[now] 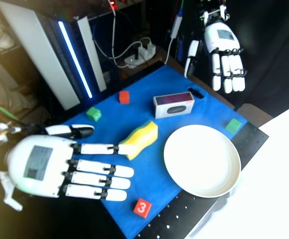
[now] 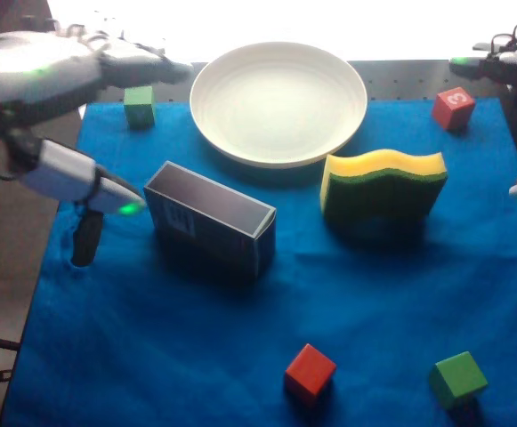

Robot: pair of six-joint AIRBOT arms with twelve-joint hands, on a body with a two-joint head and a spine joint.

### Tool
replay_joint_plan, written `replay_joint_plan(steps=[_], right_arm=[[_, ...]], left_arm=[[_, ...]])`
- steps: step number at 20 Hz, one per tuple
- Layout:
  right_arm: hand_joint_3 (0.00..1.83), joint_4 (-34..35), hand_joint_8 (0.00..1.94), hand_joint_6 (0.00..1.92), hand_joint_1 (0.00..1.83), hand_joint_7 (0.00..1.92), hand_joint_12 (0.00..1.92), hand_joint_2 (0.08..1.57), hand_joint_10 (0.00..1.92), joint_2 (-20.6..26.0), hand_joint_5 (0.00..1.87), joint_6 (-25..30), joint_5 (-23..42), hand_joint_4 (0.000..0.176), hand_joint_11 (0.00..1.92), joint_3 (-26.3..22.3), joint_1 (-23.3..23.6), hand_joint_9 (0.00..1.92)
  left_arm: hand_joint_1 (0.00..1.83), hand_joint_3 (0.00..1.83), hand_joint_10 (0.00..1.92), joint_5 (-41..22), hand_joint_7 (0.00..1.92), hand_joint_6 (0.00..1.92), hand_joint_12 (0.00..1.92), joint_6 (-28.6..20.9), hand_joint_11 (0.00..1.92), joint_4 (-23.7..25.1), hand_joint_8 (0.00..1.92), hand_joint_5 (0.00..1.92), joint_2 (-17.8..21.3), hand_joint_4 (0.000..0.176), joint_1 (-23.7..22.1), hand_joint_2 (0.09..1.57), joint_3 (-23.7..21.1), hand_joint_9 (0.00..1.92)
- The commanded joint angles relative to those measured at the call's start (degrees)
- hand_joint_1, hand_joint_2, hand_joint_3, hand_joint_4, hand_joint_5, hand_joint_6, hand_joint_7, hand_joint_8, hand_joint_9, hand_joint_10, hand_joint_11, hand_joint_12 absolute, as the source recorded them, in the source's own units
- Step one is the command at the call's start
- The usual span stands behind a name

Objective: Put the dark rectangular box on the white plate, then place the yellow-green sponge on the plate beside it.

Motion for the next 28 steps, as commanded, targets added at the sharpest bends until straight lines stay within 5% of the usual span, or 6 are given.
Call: replay_joint_plan(steps=[1, 9, 13, 16, 22, 28], right_arm=[[0.01, 2.6, 0.0, 0.01, 0.93, 0.07, 0.01, 0.95, 0.01, 0.1, 0.12, 0.3, 5.9, 0.176, 0.02, 0.4, 0.9, 0.02], [0.0, 2.5, 0.01, 0.0, 0.85, 0.11, 0.05, 0.95, 0.02, -0.5, 0.09, 0.3, 5.9, 0.176, 0.07, 1.0, 1.1, 0.07], [0.0, 2.4, 0.0, 0.0, 0.86, 0.1, 0.06, 0.95, 0.01, -0.6, 0.1, 0.3, 5.9, 0.176, 0.08, 1.2, 1.2, 0.07], [0.0, 2.4, 0.0, 0.0, 0.82, 0.09, 0.05, 0.96, 0.0, -0.6, 0.08, 0.3, 5.9, 0.176, 0.04, 1.2, 1.2, 0.05], [0.0, 2.4, 0.0, 0.0, 0.79, 0.1, 0.08, 0.95, 0.01, -0.7, 0.08, 0.3, 5.9, 0.176, 0.06, 1.4, 1.2, 0.05], [0.0, 2.4, 0.0, 0.0, 0.79, 0.15, 0.27, 0.95, 0.0, -2.0, 0.1, 0.3, 5.9, 0.176, 0.0, 2.2, 1.5, 0.09]], left_arm=[[0.8, 0.0, 0.01, -4.1, 0.16, 0.0, 0.34, -2.7, 0.0, 1.8, 0.0, 0.22, -0.8, 0.103, -1.3, 0.85, 0.6, 0.11], [0.87, 0.0, 0.0, -0.5, 0.21, 0.0, 0.48, -16.5, 0.0, 20.9, 0.0, 0.22, -5.5, 0.141, -2.9, 0.8, 2.5, 0.21], [1.01, 0.0, 0.03, -0.1, 0.63, 0.01, 0.8, -21.7, 0.4, 24.9, 0.01, 0.5, -7.8, 0.0, -2.7, 0.87, 4.7, 0.69], [1.26, 0.0, 0.76, -0.6, 1.03, 0.72, 1.32, -21.7, 0.97, 23.5, 1.08, 1.0, -8.3, 0.0, -2.8, 1.1, 5.5, 1.2], [1.25, 0.0, 1.0, -4.1, 1.06, 0.94, 1.48, -20.0, 0.72, 16.4, 1.03, 0.94, -8.4, 0.0, -6.5, 1.11, 9.4, 0.99], [1.26, 0.0, 0.97, -0.5, 1.1, 0.75, 1.53, 4.1, 0.73, -4.1, 0.95, 1.07, -13.9, 0.0, -11.3, 1.07, 14.3, 1.0]])
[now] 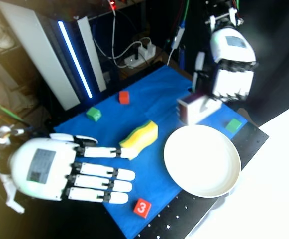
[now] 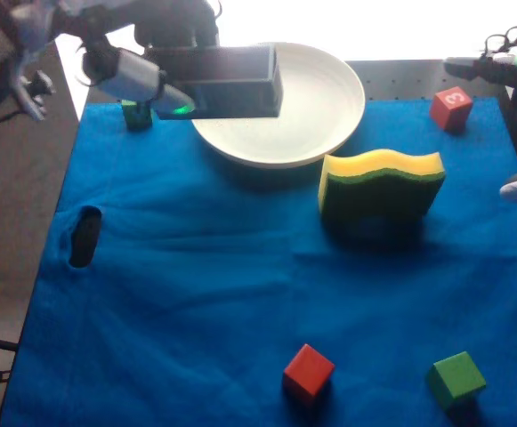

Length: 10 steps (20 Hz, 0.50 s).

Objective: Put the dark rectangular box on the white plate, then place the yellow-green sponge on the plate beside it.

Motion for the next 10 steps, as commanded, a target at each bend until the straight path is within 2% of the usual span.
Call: replay_joint_plan(steps=[1, 2, 3, 4, 5, 6, 7, 9, 10], right_arm=[[0.0, 2.6, 0.0, 0.0, 0.77, 0.16, 0.36, 0.95, 0.0, -0.2, 0.09, 0.2, 6.2, 0.176, 0.0, 0.5, 1.1, 0.12], [0.0, 2.6, 0.0, 0.01, 0.84, 0.14, 0.38, 0.96, 0.0, -0.5, 0.11, 0.2, 6.2, 0.176, 0.0, 0.7, 1.3, 0.1], [0.0, 2.6, 0.0, 0.01, 0.86, 0.14, 0.38, 0.96, 0.0, -0.8, 0.11, 0.2, 6.2, 0.176, 0.0, 0.9, 1.5, 0.1], [0.0, 2.5, 0.0, 0.0, 0.84, 0.14, 0.39, 0.96, 0.0, -1.1, 0.11, 0.2, 6.2, 0.176, 0.0, 1.1, 1.7, 0.11], [0.0, 2.4, 0.0, 0.0, 0.82, 0.14, 0.39, 0.96, 0.0, -1.5, 0.1, 0.2, 6.2, 0.176, 0.0, 1.4, 2.0, 0.11], [0.0, 2.1, 0.0, 0.0, 0.82, 0.15, 0.45, 0.95, 0.01, -2.0, 0.12, 0.2, 6.2, 0.176, 0.0, 1.8, 2.2, 0.13], [0.0, 1.9, 0.0, 0.0, 0.81, 0.16, 0.52, 0.95, 0.01, -2.5, 0.13, 0.2, 6.2, 0.176, 0.0, 2.1, 2.5, 0.16], [0.0, 1.1, 0.01, 0.0, 0.8, 0.2, 0.64, 0.95, 0.01, -3.5, 0.13, 0.3, 6.2, 0.176, 0.0, 2.6, 3.5, 0.19], [0.0, 0.7, 0.01, 0.0, 0.81, 0.22, 0.61, 0.95, 0.0, -4.0, 0.13, 0.6, 6.2, 0.176, 0.0, 2.9, 3.9, 0.18]], left_arm=[[1.25, 0.0, 0.98, -4.2, 1.09, 0.78, 1.51, 2.5, 0.77, -4.0, 0.93, 1.06, -1.0, 0.0, -1.0, 1.07, 1.2, 0.99], [1.25, 0.0, 0.93, -3.5, 1.15, 0.88, 1.52, 5.0, 0.81, -6.7, 0.8, 1.02, -2.5, 0.0, -1.1, 1.07, 2.7, 1.05], [1.25, 0.0, 0.84, -2.6, 1.15, 0.97, 1.49, 7.9, 0.78, -10.5, 0.77, 0.97, -4.3, 0.0, -1.1, 1.08, 4.6, 1.07], [1.23, 0.0, 0.77, -1.8, 1.09, 1.04, 1.49, 9.9, 0.61, -13.3, 0.86, 0.93, -6.0, 0.0, -1.1, 1.1, 6.4, 1.0], [1.34, 0.0, 1.03, -0.9, 1.09, 1.03, 1.42, 11.0, 0.63, -15.7, 0.81, 0.93, -8.2, 0.0, -1.1, 1.09, 8.9, 0.98], [1.37, 0.0, 1.05, -0.2, 1.09, 1.04, 1.31, 11.0, 0.64, -16.9, 0.79, 0.93, -10.0, 0.0, -1.2, 1.09, 11.1, 0.99], [1.36, 0.0, 1.11, 0.4, 1.08, 1.09, 1.3, 11.0, 0.37, -17.6, 0.85, 0.91, -11.4, 0.0, -1.5, 1.1, 12.9, 0.9], [1.37, 0.0, 1.14, 2.1, 1.11, 1.02, 1.24, 11.0, 0.33, -18.0, 0.82, 0.94, -14.0, 0.0, -2.8, 1.1, 16.2, 0.9], [1.37, 0.0, 1.13, 2.5, 1.11, 1.05, 1.2, 11.0, 0.35, -18.4, 0.8, 0.94, -14.9, 0.0, -3.3, 1.1, 17.2, 0.9]])
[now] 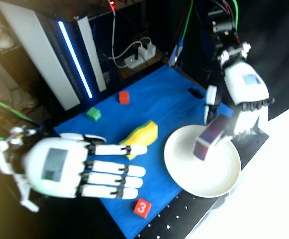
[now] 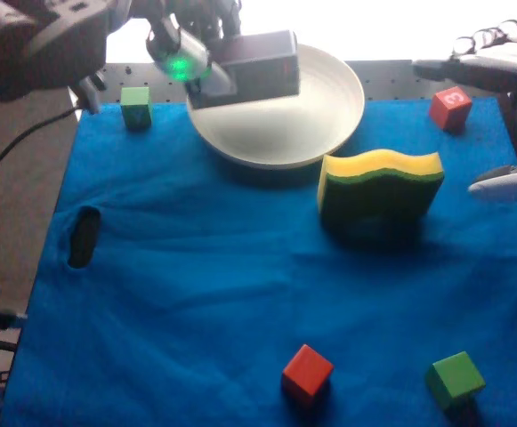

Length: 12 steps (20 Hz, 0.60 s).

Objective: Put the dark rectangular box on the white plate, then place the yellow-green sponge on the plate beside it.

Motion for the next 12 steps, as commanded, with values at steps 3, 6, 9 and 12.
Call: replay_joint_plan(steps=[3, 6, 9, 12], right_arm=[[0.0, 1.1, 0.0, 0.0, 0.73, 0.12, 0.57, 0.98, 0.0, -1.9, 0.12, 1.2, 6.4, 0.176, 0.0, 1.6, 1.8, 0.16], [0.0, 0.6, 0.0, 0.0, 0.69, 0.08, 0.55, 0.99, 0.0, -2.3, 0.11, 1.2, 6.4, 0.176, 0.0, 1.7, 2.2, 0.14], [0.0, 0.6, 0.0, 0.0, 0.69, 0.03, 0.39, 0.98, 0.0, -2.4, 0.09, 1.2, 6.4, 0.171, 0.0, 1.7, 2.2, 0.09], [0.0, 0.6, 0.0, 0.0, 0.72, 0.09, 0.58, 0.95, 0.0, -2.4, 0.12, 1.2, 6.4, 0.176, 0.0, 1.4, 2.2, 0.16]], left_arm=[[1.19, 0.0, 0.76, -5.6, 0.8, 1.06, 1.45, 0.1, 0.02, -1.2, 1.25, 0.94, -2.1, 0.002, -1.5, 1.17, 2.4, 0.56], [0.99, 0.0, 0.28, -6.2, 0.6, 0.2, 1.17, 0.1, 0.21, -0.2, 0.24, 0.56, -2.3, 0.03, -2.2, 1.03, 1.8, 0.58], [0.88, 0.0, 0.01, -7.8, 0.31, 0.01, 0.49, 0.1, 0.0, 0.7, 0.01, 0.34, -1.2, 0.148, -2.6, 0.93, 0.1, 0.26], [0.85, 0.0, 0.0, -9.4, 0.24, 0.0, 0.42, 3.3, 0.0, 0.2, 0.0, 0.29, 1.7, 0.157, -3.0, 0.91, -3.8, 0.2]])
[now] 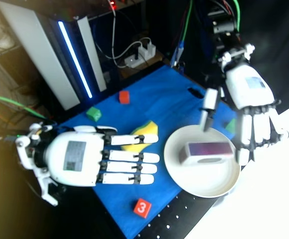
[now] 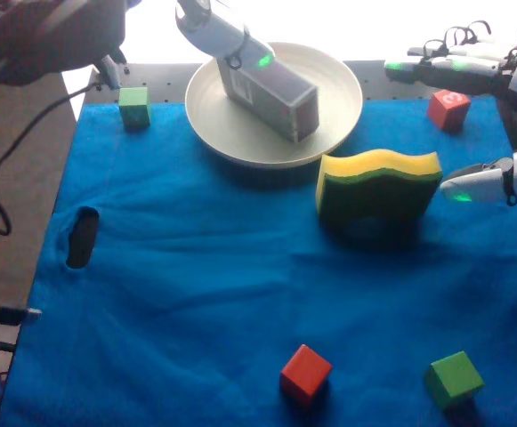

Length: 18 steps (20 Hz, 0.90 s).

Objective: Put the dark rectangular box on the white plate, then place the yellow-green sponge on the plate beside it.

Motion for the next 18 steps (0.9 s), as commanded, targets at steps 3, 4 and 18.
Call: replay_joint_plan(steps=[3, 4, 18], right_arm=[[0.0, 2.6, 0.0, 0.0, 0.76, 0.09, 0.65, 0.95, 0.0, -0.2, 0.14, 0.7, 6.2, 0.176, 0.0, -0.5, 0.9, 0.16], [0.0, 2.5, 0.0, 0.0, 0.78, 0.07, 0.56, 0.96, 0.0, -0.2, 0.13, 1.0, 6.2, 0.176, 0.0, -0.7, 0.9, 0.13], [0.0, 4.2, 0.04, 0.03, 0.89, 0.75, 1.21, 0.94, 0.13, -2.8, 0.72, 1.7, 3.0, 0.0, 0.46, -0.8, 0.9, 0.79]], left_arm=[[0.81, 0.0, 0.0, -9.1, 0.23, 0.0, 0.5, 4.0, 0.0, -0.7, 0.0, 0.26, 4.3, 0.162, -0.9, 0.89, -4.9, 0.21], [0.81, 0.0, 0.0, -10.5, 0.25, 0.0, 0.61, 4.9, 0.0, -0.7, 0.0, 0.27, 6.5, 0.157, -0.3, 0.88, -7.6, 0.23], [0.87, 0.01, 0.01, -28.1, 0.12, 0.0, 0.03, 5.0, 0.06, -5.5, 0.0, 0.21, 25.9, 0.089, 15.6, 0.89, -29.3, 0.05]])
